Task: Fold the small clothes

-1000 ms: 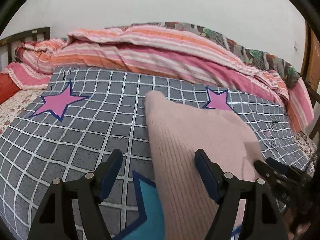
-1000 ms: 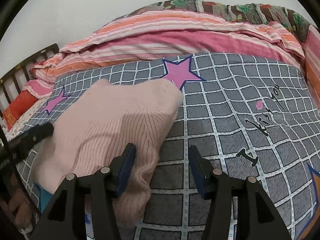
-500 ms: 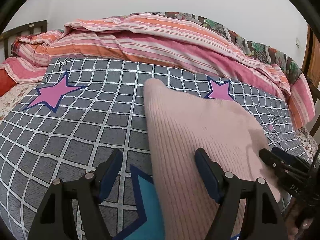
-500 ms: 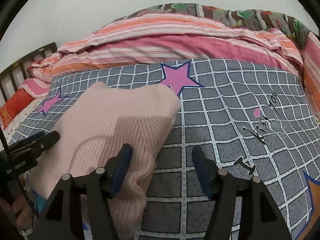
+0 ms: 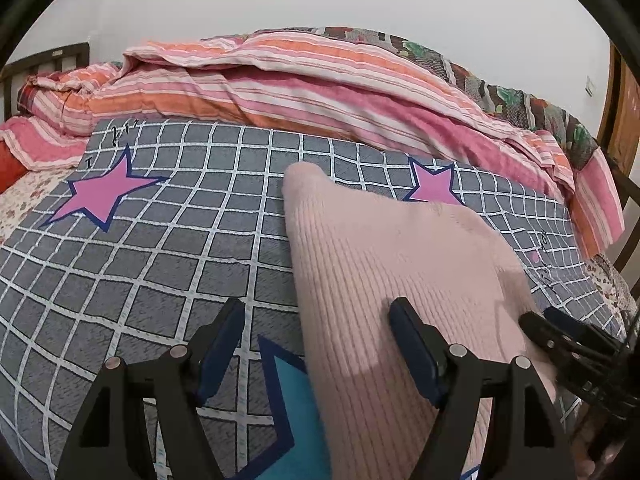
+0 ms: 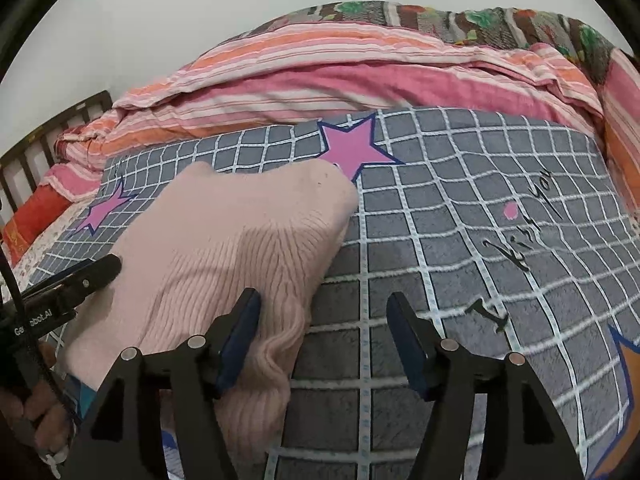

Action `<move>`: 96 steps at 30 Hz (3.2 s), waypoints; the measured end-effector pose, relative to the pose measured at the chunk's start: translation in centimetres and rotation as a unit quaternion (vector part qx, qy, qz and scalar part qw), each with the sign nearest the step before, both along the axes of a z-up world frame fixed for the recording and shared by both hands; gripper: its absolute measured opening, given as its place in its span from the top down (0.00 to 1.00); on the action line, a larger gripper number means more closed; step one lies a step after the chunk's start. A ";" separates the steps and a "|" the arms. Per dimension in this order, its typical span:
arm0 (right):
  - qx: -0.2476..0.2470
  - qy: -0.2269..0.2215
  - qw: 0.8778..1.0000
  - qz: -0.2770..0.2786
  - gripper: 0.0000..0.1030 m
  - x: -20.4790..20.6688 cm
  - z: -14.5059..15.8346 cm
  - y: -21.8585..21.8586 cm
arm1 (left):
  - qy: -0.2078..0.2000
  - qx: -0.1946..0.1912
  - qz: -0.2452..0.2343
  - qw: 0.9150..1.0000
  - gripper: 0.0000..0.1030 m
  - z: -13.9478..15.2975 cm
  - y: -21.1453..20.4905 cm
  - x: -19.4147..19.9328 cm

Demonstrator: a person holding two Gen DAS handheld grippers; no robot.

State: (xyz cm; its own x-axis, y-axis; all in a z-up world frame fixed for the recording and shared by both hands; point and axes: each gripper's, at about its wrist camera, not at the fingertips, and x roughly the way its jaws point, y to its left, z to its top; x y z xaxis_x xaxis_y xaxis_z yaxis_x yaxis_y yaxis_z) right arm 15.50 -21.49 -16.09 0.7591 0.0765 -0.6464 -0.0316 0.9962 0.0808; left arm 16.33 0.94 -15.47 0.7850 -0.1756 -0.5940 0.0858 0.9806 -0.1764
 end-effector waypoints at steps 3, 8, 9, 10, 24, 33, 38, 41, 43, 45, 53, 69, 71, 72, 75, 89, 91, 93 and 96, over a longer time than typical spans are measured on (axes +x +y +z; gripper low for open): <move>-0.010 0.004 1.000 -0.005 0.38 -1.1 0.4 0.2 | -0.003 0.000 -0.002 1.000 0.28 0.2 0.1 -0.3; -0.039 0.009 0.999 -0.021 0.38 -3.9 2.2 0.2 | -0.014 -0.005 -0.009 1.000 0.28 0.2 0.4 -1.6; -0.042 0.008 0.999 -0.025 0.38 -4.6 2.7 0.1 | -0.014 -0.004 -0.014 1.000 0.28 0.1 0.3 -1.9; -0.043 0.005 0.999 -0.031 0.37 -5.6 3.4 0.0 | -0.015 0.000 -0.017 1.000 0.28 0.2 0.2 -2.3; -0.038 0.017 0.997 -0.058 0.26 -14.4 8.6 -2.3 | 0.014 0.073 -0.002 0.997 0.22 5.9 -1.0 -12.9; -0.039 -0.011 0.997 -0.071 0.01 -18.6 11.7 -3.0 | -0.008 0.069 0.018 0.997 0.11 10.9 -0.6 -17.6; -0.042 -0.003 0.997 -0.072 0.01 -19.4 11.6 -3.0 | -0.015 0.070 0.020 0.997 0.11 11.7 -0.7 -18.7; -0.048 -0.003 0.996 -0.074 0.01 -19.8 11.6 -3.0 | -0.015 0.069 0.023 0.997 0.11 12.0 -0.8 -19.1; -0.048 -0.004 0.996 -0.074 0.01 -20.0 11.7 -3.0 | -0.017 0.069 0.023 0.997 0.11 12.1 -0.8 -19.2; -0.051 -0.006 0.996 -0.078 0.01 -20.2 11.8 -3.0 | -0.018 0.072 0.024 0.997 0.11 12.2 -0.9 -19.3; -0.053 -0.008 0.995 -0.081 0.01 -20.8 12.0 -3.4 | -0.027 0.074 0.027 0.996 0.11 12.9 -1.1 -19.9; -0.057 -0.020 0.995 -0.079 0.01 -21.6 12.7 -3.3 | -0.026 0.075 0.029 0.996 0.11 13.1 -1.1 -20.1; -0.055 -0.021 0.995 -0.079 0.01 -21.6 12.7 -3.3 | -0.026 0.075 0.030 0.996 0.11 13.0 -1.2 -20.1; -0.055 -0.021 0.995 -0.079 0.01 -21.6 12.7 -3.4 | -0.026 0.075 0.029 0.996 0.11 13.0 -1.2 -20.1; -0.055 -0.022 0.995 -0.079 0.01 -21.6 12.7 -3.3 | -0.026 0.075 0.030 0.996 0.11 13.0 -1.2 -20.1; -0.053 -0.027 0.995 -0.076 0.01 -21.8 12.9 -3.1 | -0.026 0.077 0.031 0.996 0.11 13.0 -1.1 -20.1; -0.053 -0.027 0.995 -0.075 0.01 -21.8 12.9 -3.1 | -0.026 0.076 0.031 0.996 0.11 13.0 -1.1 -20.1; -0.053 -0.027 0.995 -0.075 0.01 -21.8 13.0 -3.1 | -0.026 0.077 0.031 0.996 0.11 13.0 -1.0 -20.1; -0.053 -0.027 0.995 -0.074 0.01 -21.8 13.1 -2.9 | -0.027 0.076 0.031 0.996 0.11 13.0 -1.0 -20.1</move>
State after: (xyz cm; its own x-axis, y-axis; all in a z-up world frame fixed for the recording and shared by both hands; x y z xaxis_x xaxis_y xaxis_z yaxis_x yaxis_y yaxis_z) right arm -6.30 -24.43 -3.04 0.7909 -0.1053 -0.6028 0.1155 0.9931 -0.0220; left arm -3.72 -0.09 -2.45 0.8228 -0.0367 -0.5671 0.0295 0.9993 -0.0218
